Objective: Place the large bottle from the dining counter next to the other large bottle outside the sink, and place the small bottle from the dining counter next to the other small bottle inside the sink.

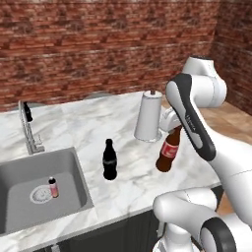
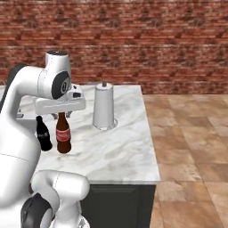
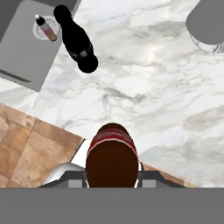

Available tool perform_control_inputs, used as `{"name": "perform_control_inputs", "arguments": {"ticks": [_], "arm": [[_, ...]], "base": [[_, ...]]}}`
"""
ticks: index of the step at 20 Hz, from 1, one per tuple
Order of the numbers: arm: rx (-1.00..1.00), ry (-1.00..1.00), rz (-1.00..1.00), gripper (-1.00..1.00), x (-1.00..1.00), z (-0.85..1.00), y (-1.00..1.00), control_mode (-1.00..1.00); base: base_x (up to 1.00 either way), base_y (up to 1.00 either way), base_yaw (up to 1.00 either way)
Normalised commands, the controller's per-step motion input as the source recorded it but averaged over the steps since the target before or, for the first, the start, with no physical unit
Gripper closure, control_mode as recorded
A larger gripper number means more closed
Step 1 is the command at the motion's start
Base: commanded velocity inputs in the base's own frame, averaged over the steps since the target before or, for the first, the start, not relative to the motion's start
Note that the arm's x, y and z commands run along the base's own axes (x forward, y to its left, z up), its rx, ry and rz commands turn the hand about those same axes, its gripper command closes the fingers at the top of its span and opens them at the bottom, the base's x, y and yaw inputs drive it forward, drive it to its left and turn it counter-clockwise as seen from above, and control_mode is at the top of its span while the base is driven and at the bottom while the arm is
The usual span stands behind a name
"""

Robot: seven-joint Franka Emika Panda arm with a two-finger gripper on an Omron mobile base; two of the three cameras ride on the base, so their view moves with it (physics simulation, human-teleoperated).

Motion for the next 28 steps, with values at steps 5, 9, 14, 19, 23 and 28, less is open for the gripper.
{"name": "perform_control_inputs", "arguments": {"ticks": [5,9,14,19,23,28], "arm": [[0.0,0.0,0.0,1.0,0.0,0.0,0.0,1.0],[0.0,0.0,0.0,1.0,0.0,0.0,0.0,1.0],[0.0,0.0,0.0,1.0,0.0,0.0,0.0,1.0],[0.0,0.0,-0.03,1.0,0.02,0.0,0.16,-1.0],[-0.04,0.02,-0.14,1.0,0.26,0.0,0.52,-1.0],[-0.04,0.03,-0.12,1.0,0.15,0.0,0.3,-1.0]], "base": [[0.01,0.03,-0.06],[0.0,0.0,0.0],[0.0,0.0,0.0],[0.0,0.0,0.0],[0.0,0.0,0.0],[0.0,0.0,0.0]]}}
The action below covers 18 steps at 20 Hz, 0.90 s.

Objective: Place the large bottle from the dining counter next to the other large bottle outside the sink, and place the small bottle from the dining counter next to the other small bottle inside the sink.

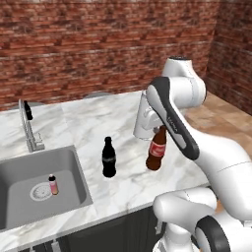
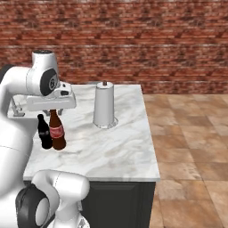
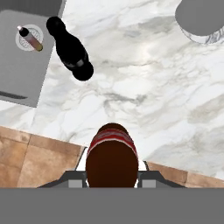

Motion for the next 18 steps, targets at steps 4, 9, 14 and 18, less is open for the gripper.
{"name": "perform_control_inputs", "arguments": {"ticks": [4,9,14,18], "arm": [[-0.02,0.15,-0.14,1.0,0.03,-0.04,0.0,-1.0],[0.0,0.08,-0.29,1.0,0.0,-0.1,0.0,-1.0],[0.0,-0.01,-0.27,1.0,0.03,-0.1,0.0,-1.0],[0.0,-0.13,-0.12,1.0,0.15,-0.25,0.07,-1.0]], "base": [[0.0,0.0,0.0],[0.0,0.0,0.0],[0.0,0.0,0.0],[0.0,0.0,0.0]]}}
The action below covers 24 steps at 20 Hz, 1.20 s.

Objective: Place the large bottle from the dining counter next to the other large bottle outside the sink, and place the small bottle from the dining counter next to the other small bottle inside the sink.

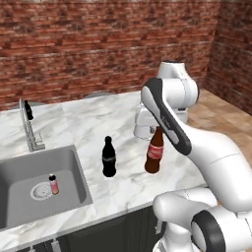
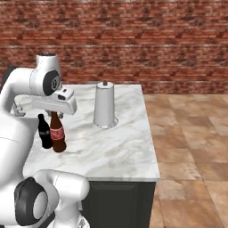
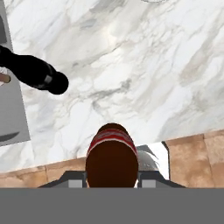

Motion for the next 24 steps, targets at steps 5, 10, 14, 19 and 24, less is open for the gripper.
{"name": "perform_control_inputs", "arguments": {"ticks": [5,10,14,19,24], "arm": [[-0.04,-0.07,-0.05,1.0,0.53,-0.11,0.1,-1.0],[-0.01,0.03,0.0,1.0,0.35,-0.01,0.03,-1.0],[0.0,0.09,0.0,1.0,0.25,0.0,0.0,-1.0],[0.0,0.01,0.0,1.0,0.17,-0.1,0.0,-1.0],[0.0,0.0,0.0,1.0,0.22,-0.22,0.06,-1.0]], "base": [[0.0,0.0,0.0],[0.0,0.0,0.0],[0.0,0.0,0.0],[0.0,0.0,0.0],[0.0,0.0,0.0]]}}
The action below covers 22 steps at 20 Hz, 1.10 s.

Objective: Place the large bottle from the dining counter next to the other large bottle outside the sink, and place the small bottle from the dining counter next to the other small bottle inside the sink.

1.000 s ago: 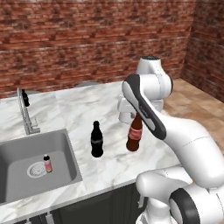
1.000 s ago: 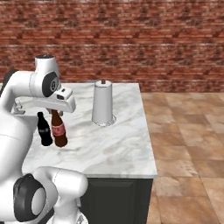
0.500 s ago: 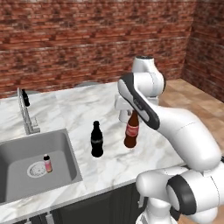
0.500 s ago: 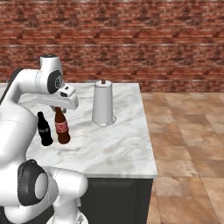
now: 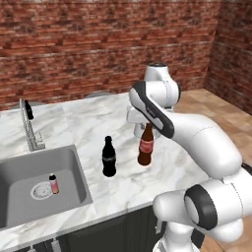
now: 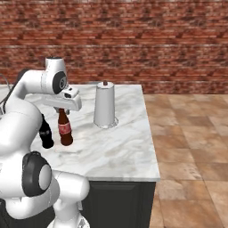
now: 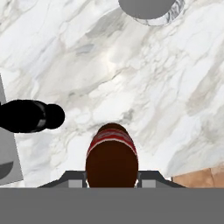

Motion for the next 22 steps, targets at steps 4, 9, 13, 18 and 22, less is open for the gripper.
{"name": "perform_control_inputs", "arguments": {"ticks": [4,9,13,18,22], "arm": [[0.0,0.0,-0.01,1.0,0.13,-0.16,0.11,-1.0],[-0.01,0.0,-0.01,1.0,0.2,-0.03,0.08,-1.0],[-0.01,0.0,-0.01,1.0,0.24,-0.03,0.04,-1.0],[-0.01,0.0,-0.01,1.0,0.1,-0.17,0.04,-1.0],[0.0,0.0,-0.02,1.0,0.08,-0.26,0.06,-1.0]], "base": [[0.0,0.0,0.0],[0.0,0.0,0.0],[0.0,0.0,0.0],[0.0,0.0,0.0],[0.0,0.0,0.0]]}}
